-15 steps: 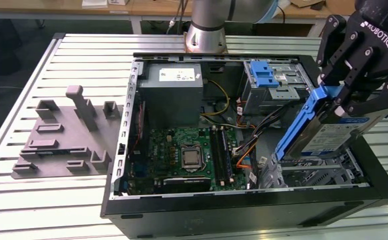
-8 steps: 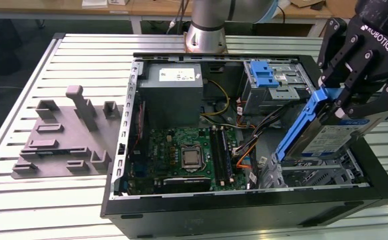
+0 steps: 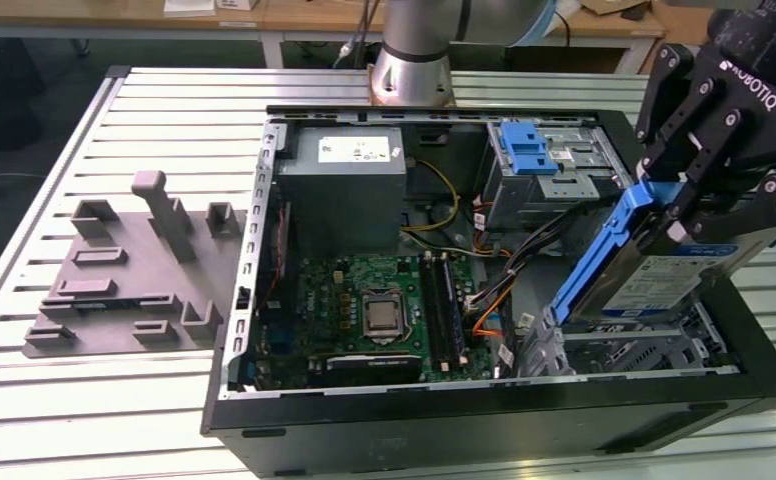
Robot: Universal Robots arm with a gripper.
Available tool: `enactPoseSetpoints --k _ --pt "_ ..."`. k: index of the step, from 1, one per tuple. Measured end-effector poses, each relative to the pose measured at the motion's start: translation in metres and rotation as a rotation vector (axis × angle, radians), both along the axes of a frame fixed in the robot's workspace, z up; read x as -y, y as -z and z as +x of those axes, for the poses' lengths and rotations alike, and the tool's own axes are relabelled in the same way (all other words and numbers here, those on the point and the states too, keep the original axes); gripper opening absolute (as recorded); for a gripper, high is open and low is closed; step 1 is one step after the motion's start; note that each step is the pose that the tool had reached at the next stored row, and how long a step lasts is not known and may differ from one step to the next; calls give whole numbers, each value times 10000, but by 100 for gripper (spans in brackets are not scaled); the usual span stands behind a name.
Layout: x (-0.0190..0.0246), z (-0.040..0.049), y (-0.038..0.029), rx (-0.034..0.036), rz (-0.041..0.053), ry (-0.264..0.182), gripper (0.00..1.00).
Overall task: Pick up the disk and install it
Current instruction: 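Insert the disk into the insertion slot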
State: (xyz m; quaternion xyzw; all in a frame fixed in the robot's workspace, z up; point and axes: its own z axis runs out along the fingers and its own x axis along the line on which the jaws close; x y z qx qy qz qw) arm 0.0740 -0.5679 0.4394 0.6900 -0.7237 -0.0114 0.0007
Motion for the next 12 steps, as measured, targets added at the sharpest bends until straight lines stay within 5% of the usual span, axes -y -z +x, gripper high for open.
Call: enactPoseSetpoints --k 12 --pt "8 0 63 0 -4 32 36"
